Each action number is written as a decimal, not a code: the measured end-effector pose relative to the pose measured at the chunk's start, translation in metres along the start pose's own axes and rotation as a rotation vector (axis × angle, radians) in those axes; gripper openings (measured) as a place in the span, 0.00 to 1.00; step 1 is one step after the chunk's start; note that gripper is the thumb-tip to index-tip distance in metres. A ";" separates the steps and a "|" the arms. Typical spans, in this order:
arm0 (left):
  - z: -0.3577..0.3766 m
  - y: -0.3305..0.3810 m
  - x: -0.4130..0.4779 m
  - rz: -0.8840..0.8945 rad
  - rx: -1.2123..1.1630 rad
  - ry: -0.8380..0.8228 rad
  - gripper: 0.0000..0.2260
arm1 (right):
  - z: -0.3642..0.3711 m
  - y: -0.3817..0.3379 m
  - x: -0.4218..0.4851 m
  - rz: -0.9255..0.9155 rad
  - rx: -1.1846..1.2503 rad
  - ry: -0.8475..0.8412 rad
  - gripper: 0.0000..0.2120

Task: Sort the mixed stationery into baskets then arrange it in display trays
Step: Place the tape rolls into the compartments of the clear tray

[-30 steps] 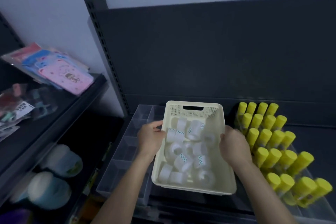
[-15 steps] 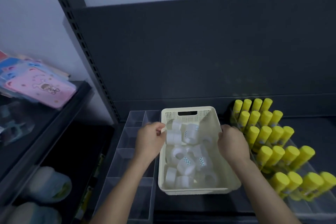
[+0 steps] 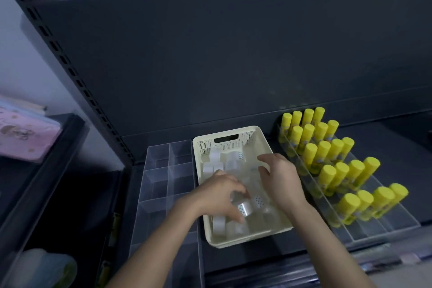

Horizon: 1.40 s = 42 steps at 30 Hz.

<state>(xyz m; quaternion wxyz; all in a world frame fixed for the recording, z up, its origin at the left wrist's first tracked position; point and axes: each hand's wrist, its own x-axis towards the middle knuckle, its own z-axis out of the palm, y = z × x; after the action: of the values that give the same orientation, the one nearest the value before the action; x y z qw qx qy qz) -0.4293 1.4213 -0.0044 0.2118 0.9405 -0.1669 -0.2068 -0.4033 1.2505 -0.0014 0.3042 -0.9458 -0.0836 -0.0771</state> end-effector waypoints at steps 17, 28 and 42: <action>0.007 0.010 0.019 0.102 -0.023 0.050 0.28 | 0.006 0.024 0.004 -0.027 -0.141 -0.114 0.18; -0.021 -0.027 -0.006 -0.105 -0.469 0.703 0.27 | 0.018 -0.006 0.017 -0.126 -0.040 -0.279 0.17; -0.033 -0.105 -0.054 -0.477 -0.340 0.867 0.26 | 0.067 -0.052 0.045 -0.233 -0.488 -0.422 0.15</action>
<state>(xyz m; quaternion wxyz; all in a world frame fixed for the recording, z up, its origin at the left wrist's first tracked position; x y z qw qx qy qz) -0.4364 1.5437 -0.0092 0.3582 0.9039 0.1911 0.1347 -0.3636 1.3360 -0.0170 0.0339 -0.9699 -0.2313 0.0681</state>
